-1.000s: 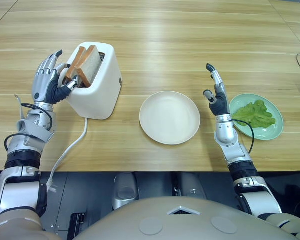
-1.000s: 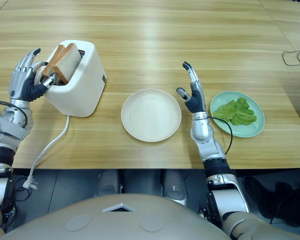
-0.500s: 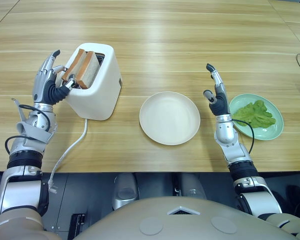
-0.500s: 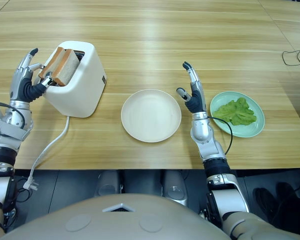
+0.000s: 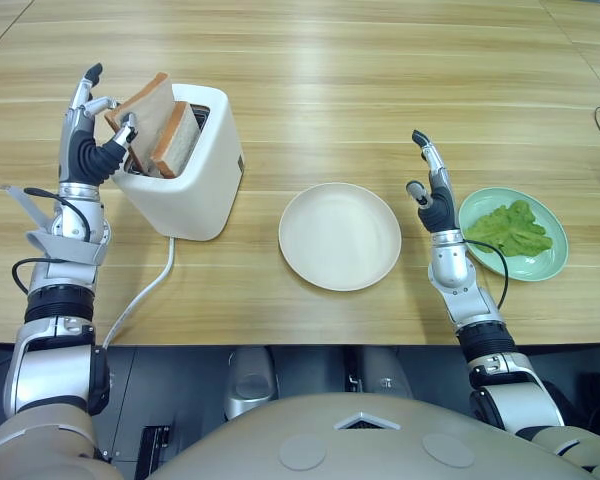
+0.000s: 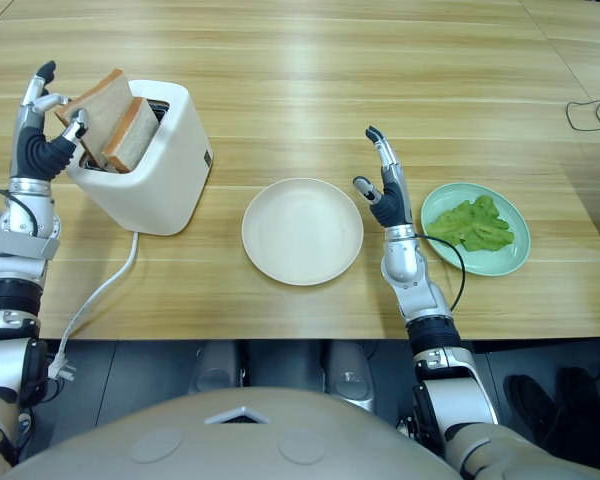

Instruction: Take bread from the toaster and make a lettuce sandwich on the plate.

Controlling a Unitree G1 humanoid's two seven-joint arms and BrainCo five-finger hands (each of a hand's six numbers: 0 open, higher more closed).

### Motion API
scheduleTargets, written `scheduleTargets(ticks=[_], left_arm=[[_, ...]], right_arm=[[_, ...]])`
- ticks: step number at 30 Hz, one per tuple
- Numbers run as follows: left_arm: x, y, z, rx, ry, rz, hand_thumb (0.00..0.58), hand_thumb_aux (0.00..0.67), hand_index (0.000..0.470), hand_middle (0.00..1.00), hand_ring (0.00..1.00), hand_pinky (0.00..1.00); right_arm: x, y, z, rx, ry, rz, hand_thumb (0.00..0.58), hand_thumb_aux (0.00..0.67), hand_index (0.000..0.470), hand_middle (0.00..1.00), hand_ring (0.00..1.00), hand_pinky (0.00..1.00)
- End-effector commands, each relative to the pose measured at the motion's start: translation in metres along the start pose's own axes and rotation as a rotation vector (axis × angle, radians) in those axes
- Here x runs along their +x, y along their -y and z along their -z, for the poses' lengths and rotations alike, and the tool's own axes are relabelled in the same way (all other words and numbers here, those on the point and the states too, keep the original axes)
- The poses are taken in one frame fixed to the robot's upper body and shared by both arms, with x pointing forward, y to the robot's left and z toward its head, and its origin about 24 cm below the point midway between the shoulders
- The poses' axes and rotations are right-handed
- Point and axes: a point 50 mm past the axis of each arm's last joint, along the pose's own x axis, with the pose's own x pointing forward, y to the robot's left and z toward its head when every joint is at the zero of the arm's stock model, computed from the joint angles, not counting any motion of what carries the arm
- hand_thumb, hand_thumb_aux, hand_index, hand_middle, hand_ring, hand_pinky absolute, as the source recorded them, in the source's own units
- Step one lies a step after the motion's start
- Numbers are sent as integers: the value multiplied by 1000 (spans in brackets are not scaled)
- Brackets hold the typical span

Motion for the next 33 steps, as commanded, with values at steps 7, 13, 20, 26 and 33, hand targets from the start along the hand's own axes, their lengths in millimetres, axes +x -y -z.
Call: scheduleTargets(ticks=[7,13,20,26,33], left_arm=[[17,-8,-17,-118,53,-71,580,670,460,1000,1000,1000],[30,-25,-29,-195,91,-153,580,670,460,1000,1000,1000],[51,-52,-53,-235,182,-257,580,670,460,1000,1000,1000],[69,-52,-92,-332,311,-237,580,670,460,1000,1000,1000],[73,-10,-127,-583,364,-68,580,670,460,1000,1000,1000]], right_arm=[[1,3,2,-10,-11,3,0,0,0,0,0,0],[3,6,3,-14,-10,11,0,0,0,0,0,0],[4,9,3,-20,-9,18,0,0,0,0,0,0],[6,16,5,-37,-9,35,0,0,0,0,0,0],[7,61,14,-199,-41,114,0,0,0,0,0,0]])
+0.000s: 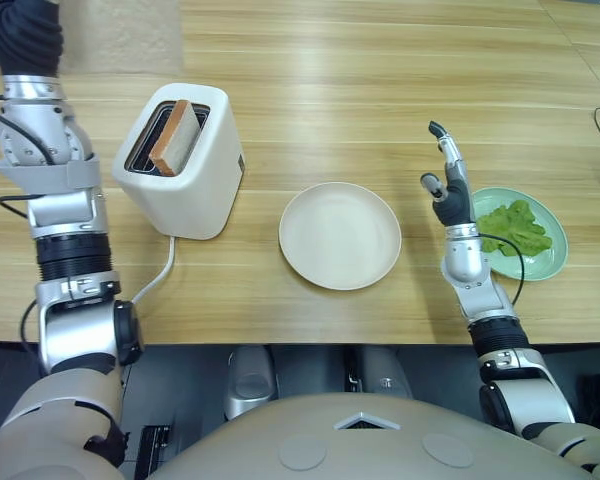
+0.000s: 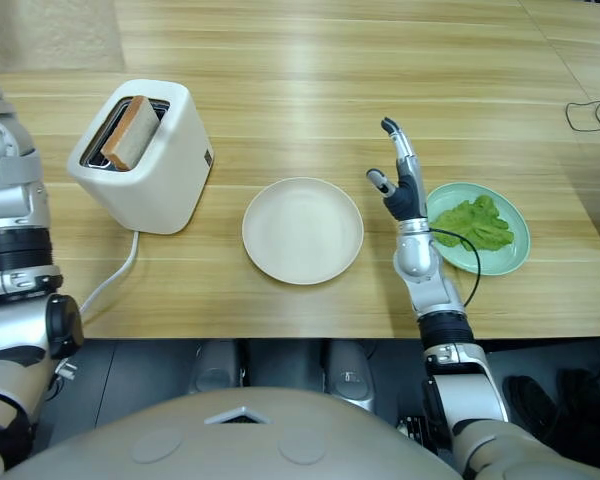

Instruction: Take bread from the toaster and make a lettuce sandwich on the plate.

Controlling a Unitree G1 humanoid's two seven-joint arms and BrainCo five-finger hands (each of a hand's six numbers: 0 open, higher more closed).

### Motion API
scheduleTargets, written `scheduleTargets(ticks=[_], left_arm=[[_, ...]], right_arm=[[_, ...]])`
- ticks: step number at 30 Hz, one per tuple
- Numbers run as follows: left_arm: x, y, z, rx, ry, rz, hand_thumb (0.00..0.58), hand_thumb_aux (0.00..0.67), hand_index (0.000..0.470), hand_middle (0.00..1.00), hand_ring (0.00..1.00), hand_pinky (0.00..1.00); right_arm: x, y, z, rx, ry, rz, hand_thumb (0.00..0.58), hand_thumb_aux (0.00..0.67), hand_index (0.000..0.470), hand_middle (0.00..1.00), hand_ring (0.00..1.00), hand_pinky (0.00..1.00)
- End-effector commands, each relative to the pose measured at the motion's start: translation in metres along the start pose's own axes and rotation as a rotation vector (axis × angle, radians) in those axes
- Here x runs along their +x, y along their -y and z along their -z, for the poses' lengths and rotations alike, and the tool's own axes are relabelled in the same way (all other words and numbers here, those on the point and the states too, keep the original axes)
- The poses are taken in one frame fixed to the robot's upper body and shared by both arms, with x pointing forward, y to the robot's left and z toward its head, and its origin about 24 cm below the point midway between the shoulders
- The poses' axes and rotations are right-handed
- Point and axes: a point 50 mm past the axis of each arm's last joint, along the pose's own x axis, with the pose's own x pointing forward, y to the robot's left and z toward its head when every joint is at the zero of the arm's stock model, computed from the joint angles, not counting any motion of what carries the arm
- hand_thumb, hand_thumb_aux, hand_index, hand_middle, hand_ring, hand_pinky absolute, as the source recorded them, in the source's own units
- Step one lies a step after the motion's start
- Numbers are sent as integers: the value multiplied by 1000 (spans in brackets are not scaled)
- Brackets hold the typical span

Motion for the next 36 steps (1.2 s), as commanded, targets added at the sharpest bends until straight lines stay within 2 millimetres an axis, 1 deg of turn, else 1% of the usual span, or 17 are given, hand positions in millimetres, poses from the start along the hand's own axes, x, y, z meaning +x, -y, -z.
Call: scheduleTargets(ticks=[1,4,7,8,11,14,17,20,25,27,29,30,31,32,34,35,36], left_arm=[[-3,41,-1,-171,-40,119,580,670,460,1000,1000,1000],[-14,89,4,-315,-117,241,580,670,460,1000,1000,1000],[-32,141,12,-410,-205,399,580,670,460,1000,1000,1000],[-39,155,14,-428,-234,452,580,670,460,1000,1000,1000],[-57,179,26,-471,-330,522,580,670,460,1000,1000,1000],[-77,195,45,-465,-449,605,580,670,460,1000,1000,1000],[-100,209,57,-476,-554,735,580,670,460,1000,1000,1000],[-118,217,63,-494,-618,839,580,670,460,1000,1000,1000],[-135,224,73,-465,-694,919,580,670,460,1000,1000,1000],[-146,228,73,-468,-712,988,580,670,460,1000,1000,1000],[-154,231,73,-470,-721,1043,580,670,460,1000,1000,1000],[-159,233,72,-475,-723,1071,580,670,460,1000,1000,1000],[-164,235,70,-479,-723,1102,580,670,460,1000,1000,1000],[-168,236,69,-479,-721,1130,580,670,460,1000,1000,1000],[-173,237,69,-477,-720,1165,580,670,460,1000,1000,1000],[-175,237,69,-476,-719,1176,580,670,460,1000,1000,1000],[-176,236,69,-474,-719,1182,580,670,460,1000,1000,1000]], right_arm=[[0,38,14,-154,-51,80,0,0,0,0,0,0],[-6,65,26,-316,-107,113,0,0,0,0,0,0],[-15,87,37,-515,-159,107,0,0,0,0,0,0],[-17,93,40,-570,-176,99,0,0,0,0,0,0],[-25,111,49,-776,-218,67,0,0,0,0,0,0],[-38,126,62,-936,-269,10,0,0,0,0,0,0],[-53,132,72,-1056,-307,-90,0,0,0,0,0,0],[-66,136,80,-1136,-340,-201,0,0,0,0,0,0],[-85,148,94,-1229,-421,-315,0,0,0,0,0,0],[-96,145,102,-1236,-455,-379,0,0,0,0,0,0],[-101,142,108,-1232,-473,-420,0,0,0,0,0,0],[-103,140,110,-1224,-483,-435,14,8,5,0,0,0],[-105,138,113,-1210,-497,-447,53,32,22,0,0,0],[-107,137,115,-1204,-508,-457,53,32,22,0,0,0],[-110,135,118,-1200,-520,-467,108,66,45,0,0,0],[-110,134,119,-1201,-523,-470,108,66,45,0,0,0],[-110,134,120,-1201,-524,-472,128,79,54,0,0,0]])
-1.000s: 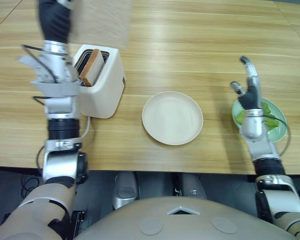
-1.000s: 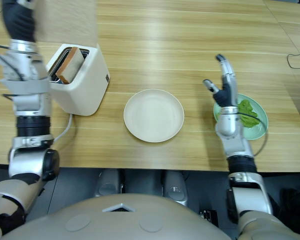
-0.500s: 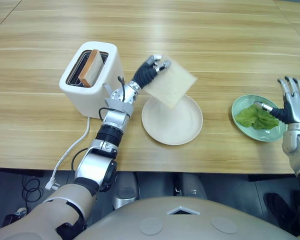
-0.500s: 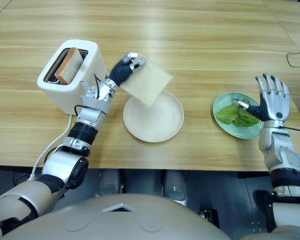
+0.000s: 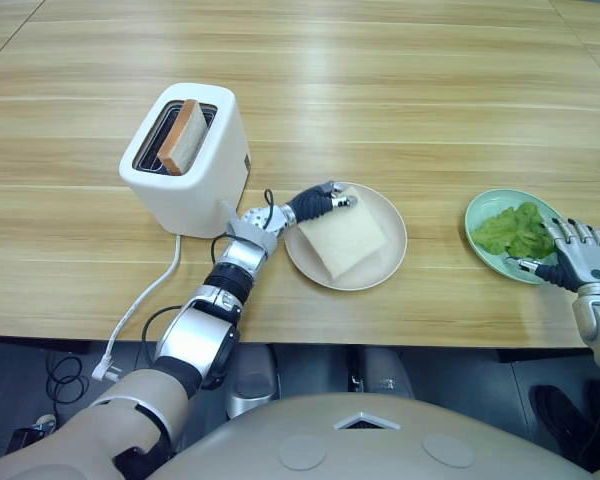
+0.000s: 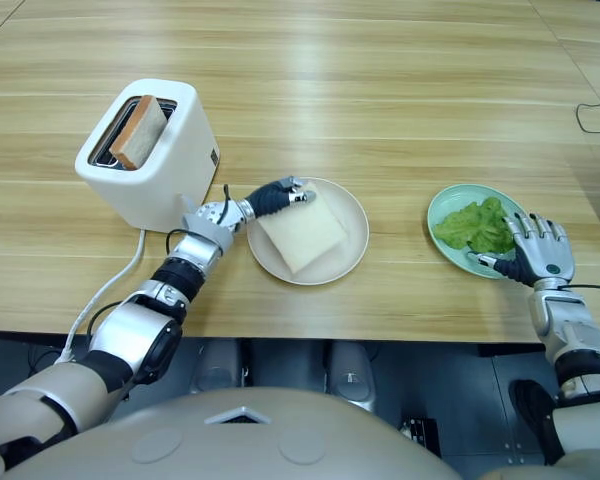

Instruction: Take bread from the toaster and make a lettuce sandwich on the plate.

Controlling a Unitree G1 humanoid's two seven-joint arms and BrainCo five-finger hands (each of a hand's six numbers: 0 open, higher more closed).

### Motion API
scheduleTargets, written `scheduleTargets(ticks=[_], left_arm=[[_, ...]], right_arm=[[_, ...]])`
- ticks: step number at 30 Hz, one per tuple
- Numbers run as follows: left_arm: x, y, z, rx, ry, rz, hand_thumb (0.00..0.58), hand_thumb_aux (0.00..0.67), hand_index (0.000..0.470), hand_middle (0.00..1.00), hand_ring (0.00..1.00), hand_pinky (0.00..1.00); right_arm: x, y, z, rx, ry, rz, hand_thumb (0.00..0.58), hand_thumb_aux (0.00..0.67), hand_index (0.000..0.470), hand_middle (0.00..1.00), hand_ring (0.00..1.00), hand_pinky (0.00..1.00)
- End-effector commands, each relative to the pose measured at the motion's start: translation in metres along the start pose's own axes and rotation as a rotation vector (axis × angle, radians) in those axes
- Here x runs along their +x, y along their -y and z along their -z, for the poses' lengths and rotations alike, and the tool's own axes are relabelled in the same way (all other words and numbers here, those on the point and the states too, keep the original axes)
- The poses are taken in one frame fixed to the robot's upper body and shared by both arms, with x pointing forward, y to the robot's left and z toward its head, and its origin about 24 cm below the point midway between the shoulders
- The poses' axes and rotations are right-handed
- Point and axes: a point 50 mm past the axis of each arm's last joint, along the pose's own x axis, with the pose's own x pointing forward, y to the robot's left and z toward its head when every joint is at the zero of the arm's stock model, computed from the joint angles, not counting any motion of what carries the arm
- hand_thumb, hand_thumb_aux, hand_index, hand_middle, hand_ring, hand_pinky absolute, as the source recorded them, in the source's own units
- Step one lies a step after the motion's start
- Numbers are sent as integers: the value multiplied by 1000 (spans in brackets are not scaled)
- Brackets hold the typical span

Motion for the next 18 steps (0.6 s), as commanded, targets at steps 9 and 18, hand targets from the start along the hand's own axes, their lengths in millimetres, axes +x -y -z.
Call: scheduleTargets(ticks=[9,18], left_arm=[[-6,8,16,231,-105,82,519,452,310,616,616,616],[-5,-7,13,358,-129,-45,0,0,0,0,0,0]], right_arm=[[11,-5,-15,8,34,-11,248,163,112,0,0,0],[12,-2,-16,27,37,33,580,670,460,0,0,0]])
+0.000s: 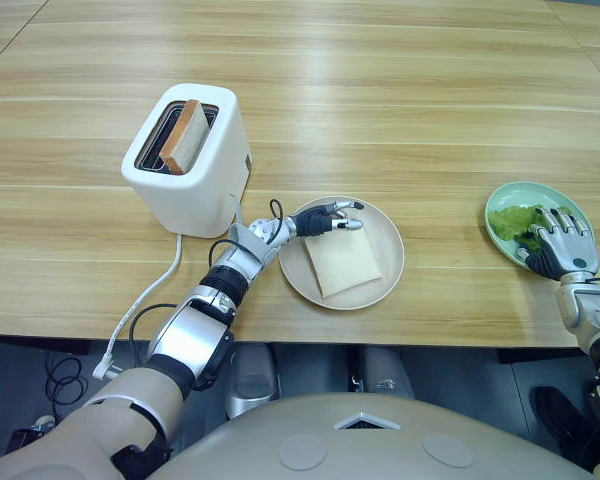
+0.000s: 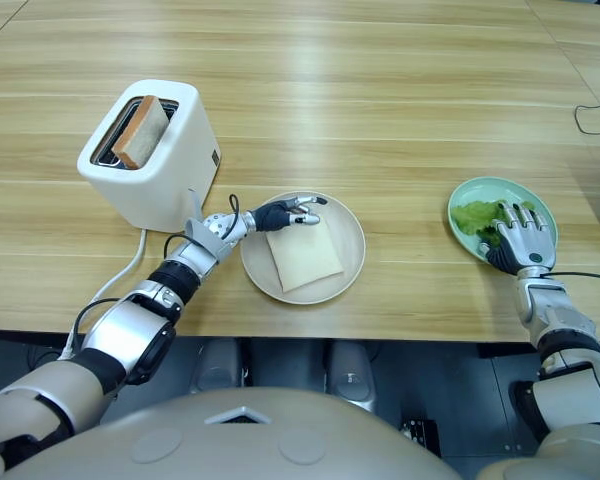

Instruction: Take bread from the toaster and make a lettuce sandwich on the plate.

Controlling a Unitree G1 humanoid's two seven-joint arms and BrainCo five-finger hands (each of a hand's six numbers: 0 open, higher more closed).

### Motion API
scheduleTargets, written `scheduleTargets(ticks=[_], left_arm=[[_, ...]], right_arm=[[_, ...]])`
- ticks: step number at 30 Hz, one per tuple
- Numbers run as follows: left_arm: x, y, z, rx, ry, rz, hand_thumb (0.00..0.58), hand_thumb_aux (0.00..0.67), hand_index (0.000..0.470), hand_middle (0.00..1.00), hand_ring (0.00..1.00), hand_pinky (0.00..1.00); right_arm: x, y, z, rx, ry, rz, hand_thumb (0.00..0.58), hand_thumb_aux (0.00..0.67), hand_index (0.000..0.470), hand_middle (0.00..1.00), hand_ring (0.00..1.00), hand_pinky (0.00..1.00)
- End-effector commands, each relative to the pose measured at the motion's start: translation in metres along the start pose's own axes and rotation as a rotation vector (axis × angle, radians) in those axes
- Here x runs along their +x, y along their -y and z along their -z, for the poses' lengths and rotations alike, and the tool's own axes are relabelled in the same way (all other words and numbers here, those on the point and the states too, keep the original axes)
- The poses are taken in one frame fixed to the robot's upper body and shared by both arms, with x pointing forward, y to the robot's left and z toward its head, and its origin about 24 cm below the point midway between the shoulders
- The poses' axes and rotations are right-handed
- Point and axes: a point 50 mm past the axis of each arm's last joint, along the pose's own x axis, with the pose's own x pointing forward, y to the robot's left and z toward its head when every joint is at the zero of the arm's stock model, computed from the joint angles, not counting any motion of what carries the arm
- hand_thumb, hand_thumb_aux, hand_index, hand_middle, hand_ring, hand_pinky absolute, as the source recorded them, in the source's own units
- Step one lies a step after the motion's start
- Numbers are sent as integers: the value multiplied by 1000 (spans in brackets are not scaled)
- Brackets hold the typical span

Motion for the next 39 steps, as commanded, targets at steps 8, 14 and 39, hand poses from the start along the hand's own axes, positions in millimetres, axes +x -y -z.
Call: scheduleTargets(ticks=[8,14,39], left_arm=[[1,-15,2,93,-42,-143,0,0,0,0,0,0],[0,-31,-1,132,-36,-285,0,0,0,0,0,0],[-22,-37,-43,-11,340,-331,0,0,0,0,0,0]], right_arm=[[-4,-3,-4,39,12,13,580,670,460,0,0,0],[1,7,-6,71,20,115,580,670,460,0,0,0],[-4,83,-25,355,134,540,580,670,460,0,0,0]])
